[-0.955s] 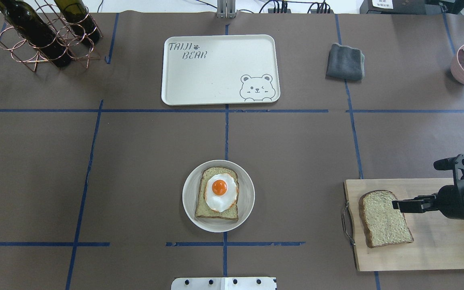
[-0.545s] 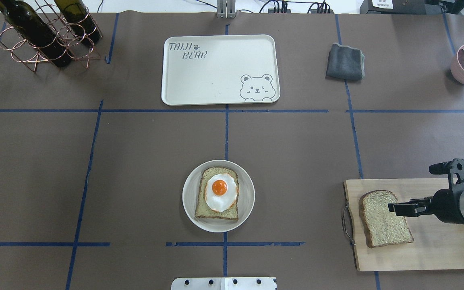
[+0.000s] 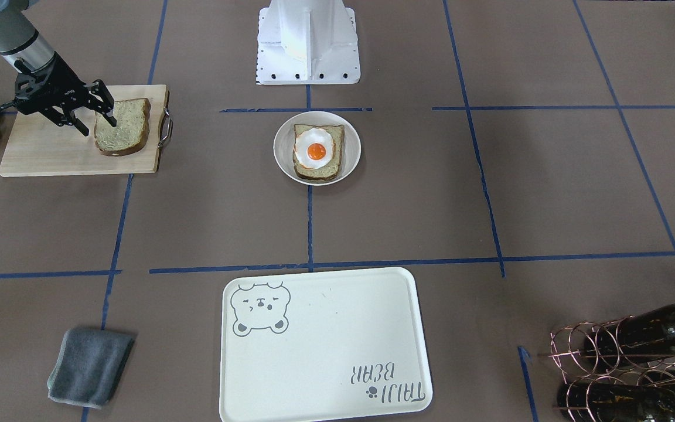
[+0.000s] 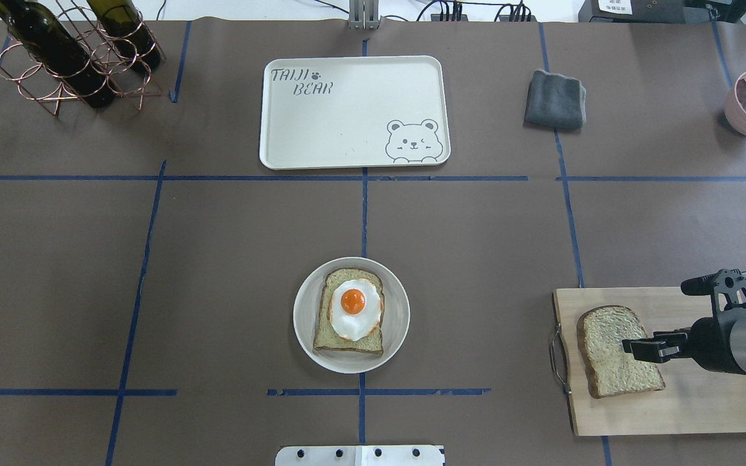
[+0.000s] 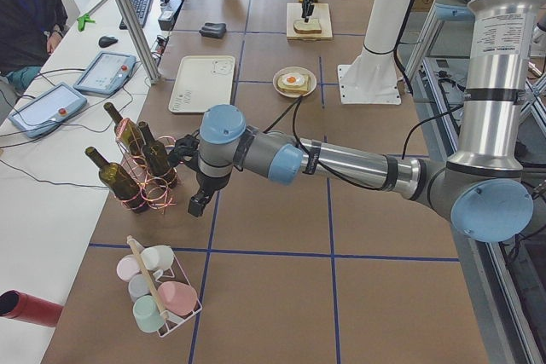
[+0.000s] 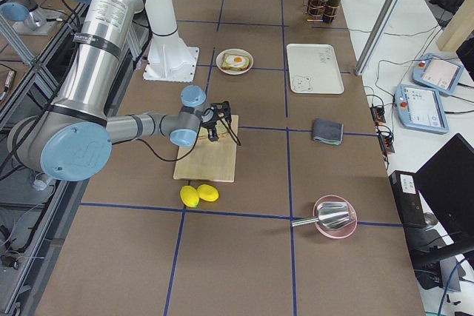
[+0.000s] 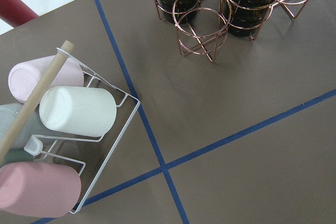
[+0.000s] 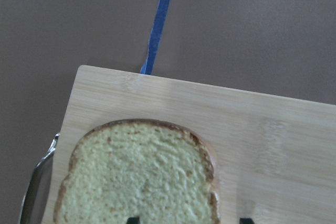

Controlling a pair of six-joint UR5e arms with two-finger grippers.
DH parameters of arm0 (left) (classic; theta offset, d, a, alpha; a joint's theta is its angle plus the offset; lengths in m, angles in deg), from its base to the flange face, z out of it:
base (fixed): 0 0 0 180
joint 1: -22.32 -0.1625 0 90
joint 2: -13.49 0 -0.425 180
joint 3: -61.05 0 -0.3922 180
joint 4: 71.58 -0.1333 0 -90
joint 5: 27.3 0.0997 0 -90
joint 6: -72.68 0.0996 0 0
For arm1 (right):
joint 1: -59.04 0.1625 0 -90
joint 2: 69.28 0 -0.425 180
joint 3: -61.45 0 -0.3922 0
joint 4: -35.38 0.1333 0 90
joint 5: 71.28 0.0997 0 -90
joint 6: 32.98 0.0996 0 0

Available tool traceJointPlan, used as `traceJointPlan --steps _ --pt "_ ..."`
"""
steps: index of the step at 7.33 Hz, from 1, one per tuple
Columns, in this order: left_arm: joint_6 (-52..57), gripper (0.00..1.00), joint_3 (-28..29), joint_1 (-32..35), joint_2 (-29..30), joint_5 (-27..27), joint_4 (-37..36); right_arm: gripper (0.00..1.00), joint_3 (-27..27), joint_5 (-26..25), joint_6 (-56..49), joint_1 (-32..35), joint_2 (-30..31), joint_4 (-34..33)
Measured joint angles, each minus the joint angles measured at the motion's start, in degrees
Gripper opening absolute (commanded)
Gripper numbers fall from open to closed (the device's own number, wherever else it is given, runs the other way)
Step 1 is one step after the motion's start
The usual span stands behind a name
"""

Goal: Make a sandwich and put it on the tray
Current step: 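Reach the right gripper down to the bread slice on the wooden board, then grasp the bread slice edge with the right gripper and lift it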

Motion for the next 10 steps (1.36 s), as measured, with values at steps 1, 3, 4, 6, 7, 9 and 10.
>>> traceJointPlan --steps 1,3,4,6,7,9,10 --pt "0.0 1.00 0.0 0.0 0.0 0.0 0.0 0.46 0.0 -0.2 0.0 -0.3 0.3 -0.1" --pt "0.2 1.00 0.1 0.0 0.0 0.0 0.0 0.00 -0.1 -0.3 0.0 -0.5 0.6 -0.1" --pt "0.2 1.00 0.1 0.0 0.0 0.0 0.0 0.00 0.0 -0.3 0.0 -0.6 0.6 -0.1" --pt "0.3 1.00 0.0 0.0 0.0 0.1 0.0 0.00 0.1 -0.2 0.0 -0.7 0.5 -0.1" --pt "0.3 1.00 0.1 0.0 0.0 0.1 0.0 0.00 0.5 -0.1 -0.1 -0.8 0.5 0.0" --pt "0.3 1.00 0.1 0.0 0.0 0.1 0.0 0.00 1.5 0.5 -0.1 -0.7 0.5 0.0" --pt "0.3 1.00 0.1 0.0 0.0 0.1 0.0 0.00 1.8 1.1 -0.2 -0.6 0.5 0.1"
